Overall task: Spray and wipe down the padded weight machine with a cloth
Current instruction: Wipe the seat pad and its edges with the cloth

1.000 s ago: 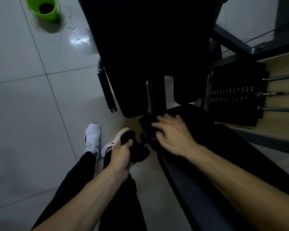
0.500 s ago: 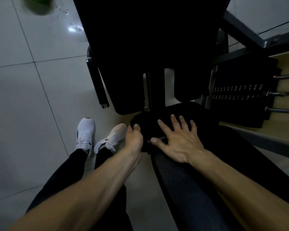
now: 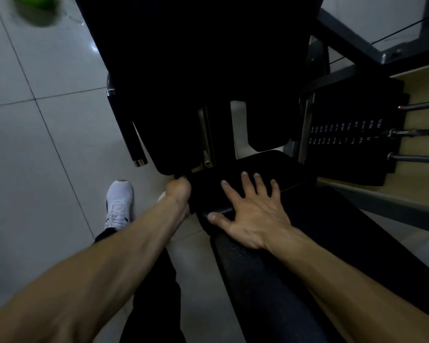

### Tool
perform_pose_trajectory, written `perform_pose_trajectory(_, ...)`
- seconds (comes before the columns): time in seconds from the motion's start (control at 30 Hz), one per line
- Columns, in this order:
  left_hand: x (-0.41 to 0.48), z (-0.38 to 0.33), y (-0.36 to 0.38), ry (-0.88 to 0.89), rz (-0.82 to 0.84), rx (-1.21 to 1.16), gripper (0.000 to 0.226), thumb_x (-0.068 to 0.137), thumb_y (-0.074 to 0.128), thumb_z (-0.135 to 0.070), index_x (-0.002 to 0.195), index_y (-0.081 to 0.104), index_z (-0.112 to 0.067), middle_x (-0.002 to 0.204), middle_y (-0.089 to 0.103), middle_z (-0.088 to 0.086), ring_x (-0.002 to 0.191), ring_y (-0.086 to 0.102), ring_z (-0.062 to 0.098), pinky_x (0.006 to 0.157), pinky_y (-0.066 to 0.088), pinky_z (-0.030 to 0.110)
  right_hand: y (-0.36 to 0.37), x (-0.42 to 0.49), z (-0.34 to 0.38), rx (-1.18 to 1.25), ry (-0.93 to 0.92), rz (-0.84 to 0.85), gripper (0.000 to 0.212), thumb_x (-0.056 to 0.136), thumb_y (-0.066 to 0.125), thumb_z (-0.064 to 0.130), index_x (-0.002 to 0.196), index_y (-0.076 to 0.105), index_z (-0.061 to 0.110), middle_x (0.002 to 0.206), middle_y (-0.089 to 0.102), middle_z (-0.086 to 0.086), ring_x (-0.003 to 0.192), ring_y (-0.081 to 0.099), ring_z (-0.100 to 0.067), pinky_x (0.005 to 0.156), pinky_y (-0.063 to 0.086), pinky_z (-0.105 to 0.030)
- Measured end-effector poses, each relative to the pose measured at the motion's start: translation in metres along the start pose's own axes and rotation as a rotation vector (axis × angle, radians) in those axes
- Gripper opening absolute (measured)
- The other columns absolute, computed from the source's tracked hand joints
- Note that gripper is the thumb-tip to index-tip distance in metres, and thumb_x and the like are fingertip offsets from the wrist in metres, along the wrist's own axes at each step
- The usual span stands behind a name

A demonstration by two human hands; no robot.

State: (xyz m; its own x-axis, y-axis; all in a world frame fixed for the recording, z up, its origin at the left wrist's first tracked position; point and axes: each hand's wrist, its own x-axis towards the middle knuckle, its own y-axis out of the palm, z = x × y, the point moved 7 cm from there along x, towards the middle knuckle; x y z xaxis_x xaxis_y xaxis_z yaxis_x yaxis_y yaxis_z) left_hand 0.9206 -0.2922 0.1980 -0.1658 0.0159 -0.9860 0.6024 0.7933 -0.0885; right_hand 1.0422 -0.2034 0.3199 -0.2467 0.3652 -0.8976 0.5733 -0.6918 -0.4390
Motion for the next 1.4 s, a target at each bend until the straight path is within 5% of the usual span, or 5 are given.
perform_pose_trajectory(0.37, -0.079, -0.019, -0.033, 0.239, 0.206, 0.131, 0.024, 0.106, 0.048, -0.013, 0.101, 0.071, -0.021, 0.094, 0.077, 0.009, 0.086, 0.069, 0.028, 0.073, 0.051, 0.036, -0.019, -0.007, 0.016, 0.299, -0.163, -0.089, 0.075, 0.099, 0.040, 0.065, 0.164, 0.017, 0.036, 0.174, 0.006, -0.004, 0.160, 0.000, -0.020, 0.128, -0.009, -0.044)
perform_pose_trajectory(0.6, -0.074, -0.050, 0.000, 0.015, 0.443, -0.274, 0.043, 0.106, 0.044, -0.044, 0.118, 0.070, -0.013, 0.105, 0.074, 0.004, 0.095, 0.074, 0.013, 0.085, 0.056, 0.024, -0.058, 0.033, 0.043, 1.090, -0.155, -0.443, 0.044, 0.095, 0.067, 0.009, 0.136, 0.059, 0.024, 0.133, 0.062, 0.005, 0.122, 0.056, -0.004, 0.108, 0.046, -0.026)
perform_pose_trajectory(0.73, -0.043, -0.054, -0.036, 0.280, 0.086, 0.272, 0.022, 0.103, 0.056, -0.019, 0.107, 0.075, -0.010, 0.111, 0.074, 0.006, 0.096, 0.067, 0.016, 0.086, 0.050, 0.020, -0.079, 0.071, -0.005, 0.695, -0.061, -0.568, 0.034, 0.092, 0.063, 0.014, 0.123, 0.060, 0.025, 0.114, 0.067, 0.000, 0.108, 0.062, -0.020, 0.089, 0.053, -0.037)
perform_pose_trajectory(0.87, -0.029, -0.049, -0.022, 0.598, 0.171, 0.874, 0.023, 0.097, 0.062, -0.015, 0.115, 0.077, -0.014, 0.119, 0.074, -0.001, 0.116, 0.065, 0.017, 0.085, 0.040, 0.015, -0.037, 0.112, 0.015, 0.118, -0.204, -0.072, 0.041, 0.099, 0.053, 0.034, 0.139, 0.061, 0.038, 0.147, 0.058, 0.001, 0.137, 0.048, -0.028, 0.109, 0.038, -0.040)
perform_pose_trajectory(1.4, -0.020, -0.060, 0.023, 0.776, 0.280, 1.351, 0.029, 0.098, 0.056, -0.023, 0.118, 0.076, -0.016, 0.121, 0.073, 0.005, 0.111, 0.066, 0.027, 0.080, 0.046, 0.027, -0.030, 0.140, 0.000, 0.278, -0.173, -0.043, 0.051, 0.096, 0.057, 0.004, 0.141, 0.061, 0.028, 0.141, 0.062, -0.006, 0.129, 0.057, -0.027, 0.106, 0.048, -0.035)
